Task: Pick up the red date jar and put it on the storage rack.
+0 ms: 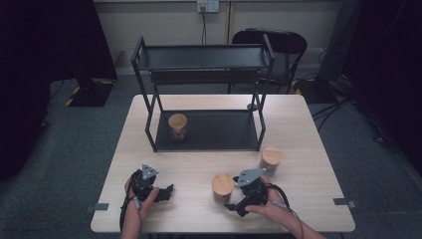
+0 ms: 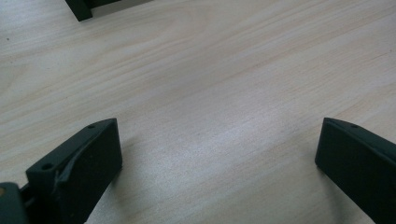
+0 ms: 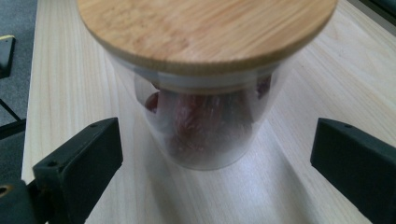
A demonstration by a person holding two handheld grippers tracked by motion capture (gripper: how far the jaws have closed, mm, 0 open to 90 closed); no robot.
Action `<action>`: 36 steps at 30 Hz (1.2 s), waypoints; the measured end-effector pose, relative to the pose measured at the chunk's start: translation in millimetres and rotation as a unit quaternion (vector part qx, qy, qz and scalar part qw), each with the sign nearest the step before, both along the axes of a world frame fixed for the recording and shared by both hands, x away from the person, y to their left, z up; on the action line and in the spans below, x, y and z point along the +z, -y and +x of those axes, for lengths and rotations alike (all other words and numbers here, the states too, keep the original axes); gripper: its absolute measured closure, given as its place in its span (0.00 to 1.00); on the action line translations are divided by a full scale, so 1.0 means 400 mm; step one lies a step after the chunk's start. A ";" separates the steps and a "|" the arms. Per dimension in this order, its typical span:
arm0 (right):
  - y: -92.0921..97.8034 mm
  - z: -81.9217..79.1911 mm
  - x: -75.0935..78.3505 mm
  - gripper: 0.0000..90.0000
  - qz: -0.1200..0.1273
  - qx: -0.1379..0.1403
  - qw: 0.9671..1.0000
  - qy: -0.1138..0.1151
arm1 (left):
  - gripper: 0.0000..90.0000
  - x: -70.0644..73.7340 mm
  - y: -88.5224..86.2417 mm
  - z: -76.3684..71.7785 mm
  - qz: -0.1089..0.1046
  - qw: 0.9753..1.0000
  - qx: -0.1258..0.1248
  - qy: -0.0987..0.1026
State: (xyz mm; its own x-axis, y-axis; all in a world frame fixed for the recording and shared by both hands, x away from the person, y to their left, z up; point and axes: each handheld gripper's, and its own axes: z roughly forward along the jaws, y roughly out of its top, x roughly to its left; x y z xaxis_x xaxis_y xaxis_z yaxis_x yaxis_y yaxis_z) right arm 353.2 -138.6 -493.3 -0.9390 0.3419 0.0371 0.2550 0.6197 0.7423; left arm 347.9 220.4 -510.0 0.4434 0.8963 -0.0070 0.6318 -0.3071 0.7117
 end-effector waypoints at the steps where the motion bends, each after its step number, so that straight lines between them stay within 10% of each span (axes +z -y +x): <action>1: -0.002 0.001 0.000 0.02 0.002 0.001 1.000 -0.001 | 0.00 0.000 0.000 0.000 0.000 1.000 0.000 0.000; 36: -0.042 0.012 -0.010 0.25 0.051 -0.002 0.999 -0.016 | 0.00 0.000 0.000 0.000 0.000 1.000 0.000 0.000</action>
State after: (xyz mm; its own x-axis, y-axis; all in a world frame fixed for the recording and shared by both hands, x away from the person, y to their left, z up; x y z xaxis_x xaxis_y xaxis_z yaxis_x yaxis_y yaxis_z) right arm 358.1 -122.0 -497.4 -0.9354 0.3384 0.1025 0.2825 0.5409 0.7922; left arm 347.9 220.4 -510.0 0.4436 0.8962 -0.0069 0.6318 -0.3073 0.7116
